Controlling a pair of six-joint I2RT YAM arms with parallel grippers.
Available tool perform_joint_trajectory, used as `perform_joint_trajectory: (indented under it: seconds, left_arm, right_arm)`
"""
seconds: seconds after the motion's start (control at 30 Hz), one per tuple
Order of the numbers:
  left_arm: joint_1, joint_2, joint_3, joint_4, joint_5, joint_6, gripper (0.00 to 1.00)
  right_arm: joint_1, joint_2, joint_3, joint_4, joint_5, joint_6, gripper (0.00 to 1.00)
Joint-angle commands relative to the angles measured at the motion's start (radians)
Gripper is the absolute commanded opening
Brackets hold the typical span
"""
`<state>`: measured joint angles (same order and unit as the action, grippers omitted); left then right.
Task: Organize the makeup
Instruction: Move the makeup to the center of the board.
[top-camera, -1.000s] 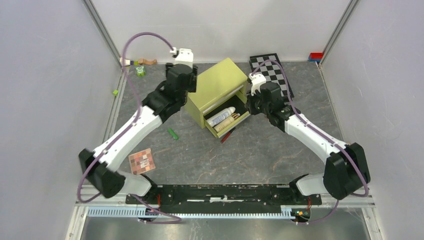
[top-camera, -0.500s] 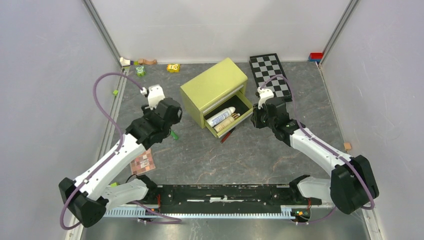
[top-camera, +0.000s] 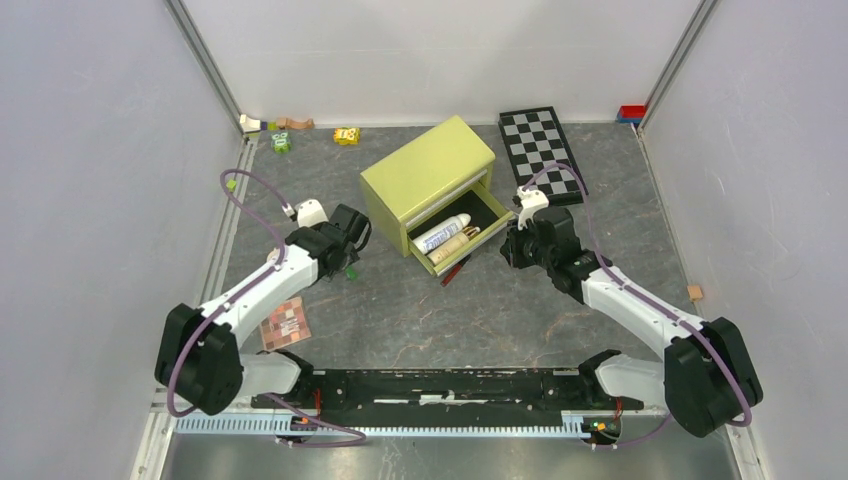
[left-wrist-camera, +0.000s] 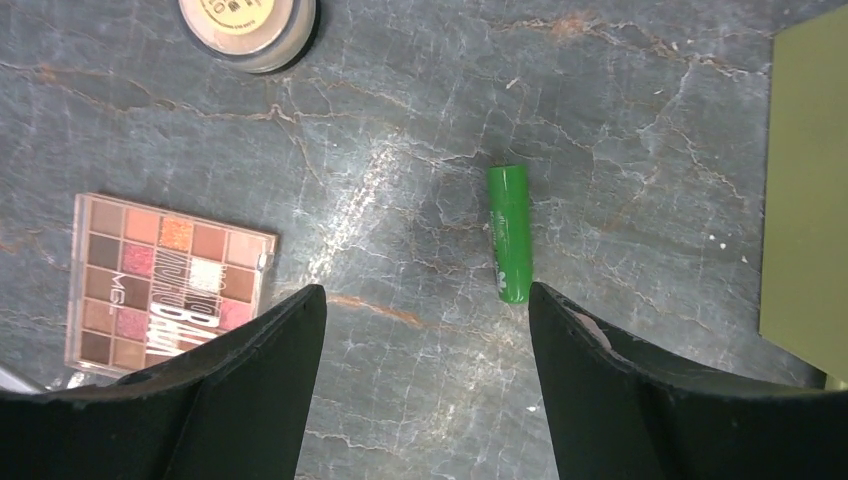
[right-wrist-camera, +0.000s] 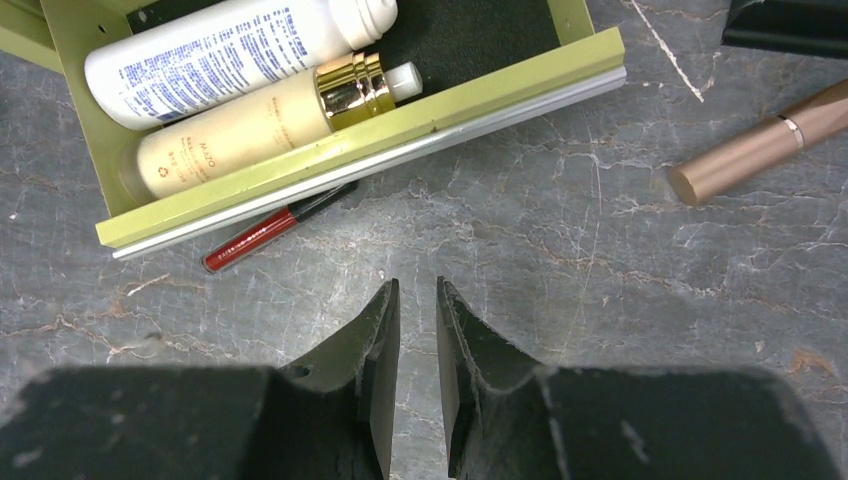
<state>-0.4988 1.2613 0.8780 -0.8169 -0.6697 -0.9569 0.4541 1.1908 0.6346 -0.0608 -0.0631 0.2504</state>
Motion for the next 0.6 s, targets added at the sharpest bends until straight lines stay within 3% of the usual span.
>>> perform_joint_trajectory:
  seconds: [0.0, 0.17, 0.3, 0.37, 0.47, 0.57]
  left_arm:
    - [0.035, 0.049, -0.005, 0.107, 0.039, -0.037, 0.8]
    - [0.087, 0.079, -0.004, 0.144, 0.061, -0.003, 0.79]
    - [0.221, 0.044, -0.005, 0.162, 0.099, 0.037, 0.79]
    - [0.292, 0.029, 0.006, 0.168, 0.108, 0.071, 0.84]
    - [0.372, 0.04, 0.057, 0.155, 0.094, 0.114, 1.0]
    - [0.435, 0.086, 0.114, 0.134, 0.087, 0.134, 1.0]
  right_arm:
    - [-0.004, -0.02, -0.006, 0.031, -0.012, 0.007, 0.26]
    - [-0.003, -0.029, -0.012, 0.029, -0.004, 0.005, 0.26]
    - [-0.004, -0.031, -0.011, 0.02, -0.003, 0.001, 0.26]
    - [-0.003, -0.029, -0.013, 0.019, -0.009, 0.0, 0.26]
    - [-0.004, -0.028, -0.012, 0.02, -0.018, -0.002, 0.28]
    - [-0.003, -0.029, -0.008, 0.017, -0.023, -0.007, 0.29]
